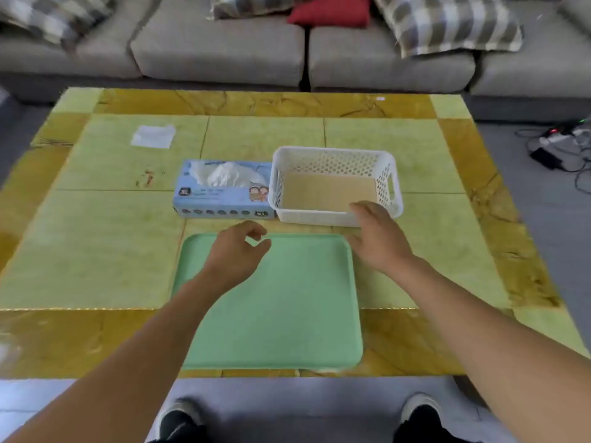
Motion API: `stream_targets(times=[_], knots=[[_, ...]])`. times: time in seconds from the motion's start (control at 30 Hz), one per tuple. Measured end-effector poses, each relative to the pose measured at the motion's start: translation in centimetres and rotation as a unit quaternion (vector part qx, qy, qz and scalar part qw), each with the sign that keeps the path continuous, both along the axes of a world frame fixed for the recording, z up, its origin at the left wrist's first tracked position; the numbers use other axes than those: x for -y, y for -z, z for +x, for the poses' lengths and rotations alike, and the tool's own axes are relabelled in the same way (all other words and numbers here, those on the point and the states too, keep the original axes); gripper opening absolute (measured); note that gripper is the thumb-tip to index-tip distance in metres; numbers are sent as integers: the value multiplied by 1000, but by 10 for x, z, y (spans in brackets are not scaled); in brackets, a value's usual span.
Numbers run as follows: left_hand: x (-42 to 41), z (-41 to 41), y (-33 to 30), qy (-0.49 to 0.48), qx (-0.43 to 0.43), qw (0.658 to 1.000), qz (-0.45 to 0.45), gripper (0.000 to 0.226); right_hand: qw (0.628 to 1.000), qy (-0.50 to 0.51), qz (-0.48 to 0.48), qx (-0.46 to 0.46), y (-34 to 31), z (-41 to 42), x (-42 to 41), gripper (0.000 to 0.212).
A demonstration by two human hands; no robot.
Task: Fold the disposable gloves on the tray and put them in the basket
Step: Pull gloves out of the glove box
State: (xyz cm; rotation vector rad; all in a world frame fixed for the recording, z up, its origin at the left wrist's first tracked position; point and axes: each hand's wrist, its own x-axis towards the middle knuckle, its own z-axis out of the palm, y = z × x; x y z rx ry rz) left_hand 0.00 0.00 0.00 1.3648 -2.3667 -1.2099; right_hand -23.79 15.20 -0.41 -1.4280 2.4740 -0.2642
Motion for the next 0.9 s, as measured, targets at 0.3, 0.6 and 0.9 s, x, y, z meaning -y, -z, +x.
stream_targets(times=[0.3, 0.6, 0.9], knots=[[1, -26, 118, 113, 15, 974, -194, 40, 964, -10, -134, -229, 76, -28, 13, 22], [-28, -12, 104, 152, 85, 971, -166, 72, 975, 19, -109, -194, 62, -9, -28, 21], [-64, 21, 86, 135, 62, 975, -164, 60, 988, 128, -18, -79, 42, 14, -90, 25]])
